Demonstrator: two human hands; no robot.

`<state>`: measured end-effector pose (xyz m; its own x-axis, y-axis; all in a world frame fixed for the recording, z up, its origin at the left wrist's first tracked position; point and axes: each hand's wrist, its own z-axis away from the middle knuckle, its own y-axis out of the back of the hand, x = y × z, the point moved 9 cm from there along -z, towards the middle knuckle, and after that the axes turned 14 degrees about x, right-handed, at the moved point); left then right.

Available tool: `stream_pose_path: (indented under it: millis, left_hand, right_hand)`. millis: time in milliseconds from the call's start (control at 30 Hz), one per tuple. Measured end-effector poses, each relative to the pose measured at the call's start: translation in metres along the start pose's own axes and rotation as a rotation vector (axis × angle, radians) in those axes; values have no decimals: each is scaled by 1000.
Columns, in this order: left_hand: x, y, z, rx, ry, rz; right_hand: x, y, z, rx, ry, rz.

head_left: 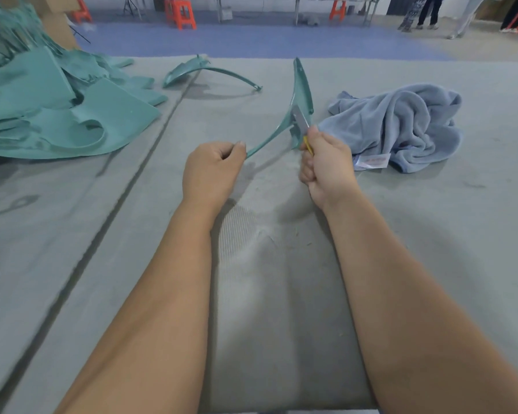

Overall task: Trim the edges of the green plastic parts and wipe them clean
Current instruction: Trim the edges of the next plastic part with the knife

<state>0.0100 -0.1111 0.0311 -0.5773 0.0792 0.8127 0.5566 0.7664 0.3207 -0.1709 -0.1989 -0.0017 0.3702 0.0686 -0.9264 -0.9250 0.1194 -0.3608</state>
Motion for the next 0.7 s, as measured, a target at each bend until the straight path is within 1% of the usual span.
stream_pose_path:
  millis: [100,167,267,300,333,400,467,533,600,700]
  left_hand:
    - [-4,1,-2,0,23,3]
    - [-4,0,-3,-7,16,-7]
    - [2,-2,-2,-33,-39,-9]
    - [4,-2,-2,-36,-56,-7]
    - [5,-2,-2,-38,-68,-4]
    - [5,-1,-1,-49,-72,-1]
    - [2,0,1,-70,-53,-7]
    - [-2,1,2,-86,-28,-42]
    - [-7,4,2,-89,-1,-96]
    - [-13,5,2,-103,20,-135]
  right_hand:
    - [-2,-1,1,-19,-22,-53]
    - [-5,-7,5,-116,12,-26]
    - [-2,-19,18,-281,170,304]
    - [0,-20,20,-284,213,370]
    - [-1,-19,18,-249,236,382]
    - [-6,-9,10,-119,217,314]
    - [-7,4,1,7,122,161]
    - [-4,11,0,60,28,22]
    - [-4,10,4,34,2,-34]
    - [-9,3,13,-76,11,-44]
